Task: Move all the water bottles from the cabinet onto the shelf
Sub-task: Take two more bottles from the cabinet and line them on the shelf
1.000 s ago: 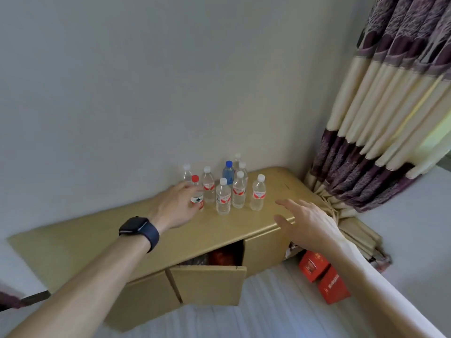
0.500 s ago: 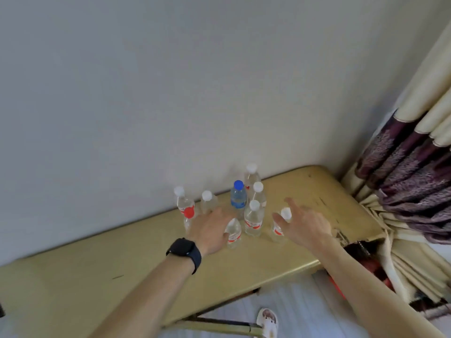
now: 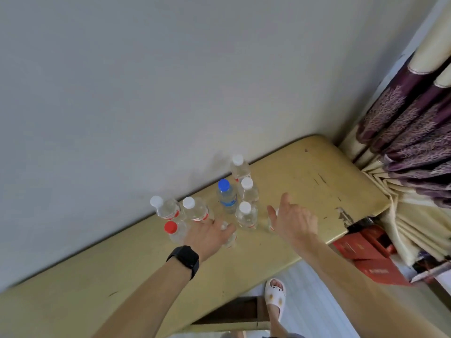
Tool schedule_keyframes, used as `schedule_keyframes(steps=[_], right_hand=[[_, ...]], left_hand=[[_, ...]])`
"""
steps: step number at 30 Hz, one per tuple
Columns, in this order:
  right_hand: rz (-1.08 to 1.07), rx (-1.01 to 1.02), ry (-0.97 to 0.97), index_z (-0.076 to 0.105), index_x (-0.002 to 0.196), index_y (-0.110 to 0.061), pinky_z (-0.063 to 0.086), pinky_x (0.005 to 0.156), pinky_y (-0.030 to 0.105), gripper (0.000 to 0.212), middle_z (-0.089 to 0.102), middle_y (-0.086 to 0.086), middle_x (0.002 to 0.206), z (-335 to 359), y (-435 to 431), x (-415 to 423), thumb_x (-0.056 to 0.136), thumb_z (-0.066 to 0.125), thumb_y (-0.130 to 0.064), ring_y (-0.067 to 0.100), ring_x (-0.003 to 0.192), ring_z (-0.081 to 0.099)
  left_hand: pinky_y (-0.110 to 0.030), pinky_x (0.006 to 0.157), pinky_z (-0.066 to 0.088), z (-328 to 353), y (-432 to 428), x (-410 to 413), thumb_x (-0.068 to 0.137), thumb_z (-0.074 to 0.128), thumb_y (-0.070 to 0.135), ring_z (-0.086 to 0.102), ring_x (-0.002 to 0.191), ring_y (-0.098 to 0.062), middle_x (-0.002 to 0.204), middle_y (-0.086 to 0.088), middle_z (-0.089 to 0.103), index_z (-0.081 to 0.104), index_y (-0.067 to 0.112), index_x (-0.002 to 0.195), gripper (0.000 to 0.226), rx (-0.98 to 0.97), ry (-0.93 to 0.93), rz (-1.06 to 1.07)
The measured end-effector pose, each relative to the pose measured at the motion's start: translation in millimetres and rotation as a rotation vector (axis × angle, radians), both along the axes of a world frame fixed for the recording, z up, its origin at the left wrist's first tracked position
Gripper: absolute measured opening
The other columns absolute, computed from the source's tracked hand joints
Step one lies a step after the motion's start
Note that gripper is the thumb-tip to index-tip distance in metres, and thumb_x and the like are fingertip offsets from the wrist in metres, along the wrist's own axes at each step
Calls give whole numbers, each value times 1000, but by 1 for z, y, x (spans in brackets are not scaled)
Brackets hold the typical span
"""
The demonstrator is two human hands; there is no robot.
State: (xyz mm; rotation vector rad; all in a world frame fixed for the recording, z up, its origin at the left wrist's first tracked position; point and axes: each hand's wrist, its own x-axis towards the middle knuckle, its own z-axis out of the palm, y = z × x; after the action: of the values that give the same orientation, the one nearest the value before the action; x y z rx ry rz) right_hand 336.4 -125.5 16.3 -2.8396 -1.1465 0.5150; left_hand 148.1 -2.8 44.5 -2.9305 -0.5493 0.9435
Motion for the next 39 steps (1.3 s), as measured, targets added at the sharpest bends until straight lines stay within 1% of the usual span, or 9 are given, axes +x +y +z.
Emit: schedule_keyframes(steps=[4,7,10,15,19,22,27,34,39], right_hand=[[-21,-17,0,35,128,-9,44,58,33,51,67,5,83,6,-6,-8,100,33,-51,28,75,65],[-77,50,12,37,123,-8,41,49,30,48,54,-2,64,11,-36,-20,100,35,-51,23,57,56],[-148,158,-18,42,108,-12,34,42,29,41,53,-5,59,22,-84,-38,99,38,-52,22,49,54],[-289,248,-129,35,94,-23,38,49,31,29,59,-6,79,58,-170,-93,96,46,-49,21,56,51],[-517,273,-150,41,104,-25,45,57,37,24,53,-6,98,75,-243,-144,94,47,-46,29,71,58],[-746,279,-158,43,108,-25,44,65,38,24,51,-5,107,80,-303,-177,94,47,-45,34,80,60],[-1115,351,-252,43,101,-27,44,63,37,21,53,-5,100,99,-419,-248,92,51,-44,30,75,56],[-1480,398,-443,39,96,-26,43,64,37,21,50,-4,90,130,-596,-374,89,53,-41,31,73,52],[-1741,364,-552,43,96,-22,45,67,38,24,56,-1,93,148,-711,-478,88,56,-41,33,79,56]], left_hand=[[-39,62,37,-4,-3,2,106,33,40,59,96,-34,118,-15,53,33,14,135,39,-6,-14,-62],[-37,60,39,-3,-2,2,105,31,43,61,94,-33,113,-15,57,29,14,140,45,-45,-60,-109],[-39,66,48,-1,-10,7,103,32,46,62,89,-32,108,-11,60,32,15,134,44,-93,-126,-171],[-35,61,37,20,-63,29,102,35,46,61,90,-33,111,-8,60,39,14,120,37,-208,-236,-371],[-38,61,45,45,-129,46,101,37,46,56,78,-30,104,-4,59,39,19,110,28,-359,-306,-585],[-41,63,52,67,-190,58,101,36,48,58,77,-25,100,0,60,41,22,108,27,-379,-417,-832],[-38,67,49,95,-327,69,98,37,55,65,97,-22,110,4,64,48,21,116,40,-417,-547,-1133],[-35,71,50,124,-576,18,96,39,55,63,92,-28,99,3,66,41,18,99,37,-447,-436,-1537],[-30,67,39,132,-742,-53,96,40,57,62,92,-25,106,6,66,41,23,106,36,-526,-363,-1798]])
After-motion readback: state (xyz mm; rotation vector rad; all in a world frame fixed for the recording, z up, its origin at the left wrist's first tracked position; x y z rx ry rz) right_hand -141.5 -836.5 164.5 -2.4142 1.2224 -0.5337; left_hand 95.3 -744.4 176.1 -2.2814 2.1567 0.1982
